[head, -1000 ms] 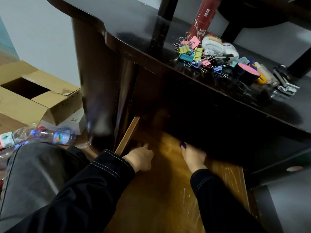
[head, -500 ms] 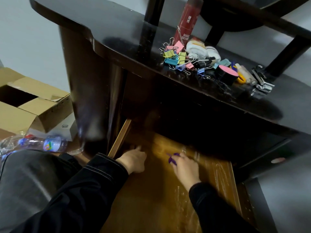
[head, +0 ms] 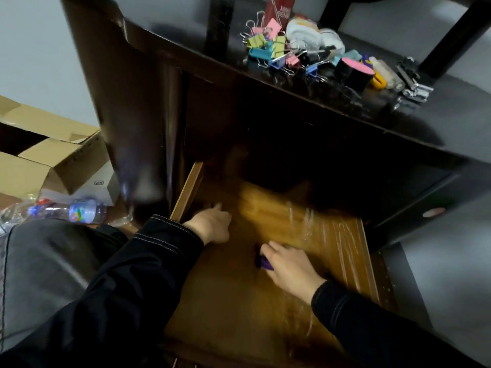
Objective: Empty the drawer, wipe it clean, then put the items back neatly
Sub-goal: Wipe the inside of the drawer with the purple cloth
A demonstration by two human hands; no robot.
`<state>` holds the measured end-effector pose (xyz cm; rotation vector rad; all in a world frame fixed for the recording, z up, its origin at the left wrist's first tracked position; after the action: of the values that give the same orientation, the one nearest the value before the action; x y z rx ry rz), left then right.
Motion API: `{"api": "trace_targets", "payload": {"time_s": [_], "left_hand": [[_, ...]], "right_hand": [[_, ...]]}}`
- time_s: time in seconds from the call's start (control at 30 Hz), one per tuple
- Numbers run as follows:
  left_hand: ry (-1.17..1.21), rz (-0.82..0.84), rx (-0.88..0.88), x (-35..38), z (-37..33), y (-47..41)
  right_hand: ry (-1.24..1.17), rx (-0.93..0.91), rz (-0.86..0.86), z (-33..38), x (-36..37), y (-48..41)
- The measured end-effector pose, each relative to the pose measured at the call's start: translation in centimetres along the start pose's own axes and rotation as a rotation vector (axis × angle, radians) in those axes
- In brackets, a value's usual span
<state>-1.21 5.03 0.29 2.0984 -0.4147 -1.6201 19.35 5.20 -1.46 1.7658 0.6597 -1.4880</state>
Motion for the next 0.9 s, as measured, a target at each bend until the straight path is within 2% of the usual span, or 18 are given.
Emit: {"api": "trace_targets", "payload": {"time_s": [0.1,0.3,0.43,0.67,0.77,0.9], "left_hand": [[-0.010,0.000,0.002,0.2,0.1,-0.4],[-0.015,-0.017,-0.026,0.4,0.2,-0.9],[-0.022,-0.012,-0.022,0.5,0.2,-0.9],[-0.071,-0.004,-0.004,0.2,0.0,-0.4],[-0.079,-0.003,-0.009,0.2,0.1,-0.4],[-0.060,-0.005,-0.024,0.2,0.1,-0.6]], "right_hand": [[-0.036,0.010,0.025,-0.8,-0.5,-0.8],[-0.093,0.387,-0.058,-6.9,-2.8,-8.8],[-0.010,0.279,0.023,-5.2,-2.7,-7.5],[-0.127,-0.190,0.257,4.3,-0.5,3.9],[-0.129,-0.145,0.235,3.3,-1.3,2.6],[-0.097,0.086,0.085,-1.6,-2.8,-3.9]]}}
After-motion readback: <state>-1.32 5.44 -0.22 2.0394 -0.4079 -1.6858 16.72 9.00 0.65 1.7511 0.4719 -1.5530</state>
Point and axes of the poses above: each hand's wrist, its own y-axis away from the middle knuckle, its own x-axis out of the palm, z = x × y, the point moved 5 cm from there along -y, towards the middle knuckle, and after that the axes turned 2 degrees about -x, right-handed, at the moved point
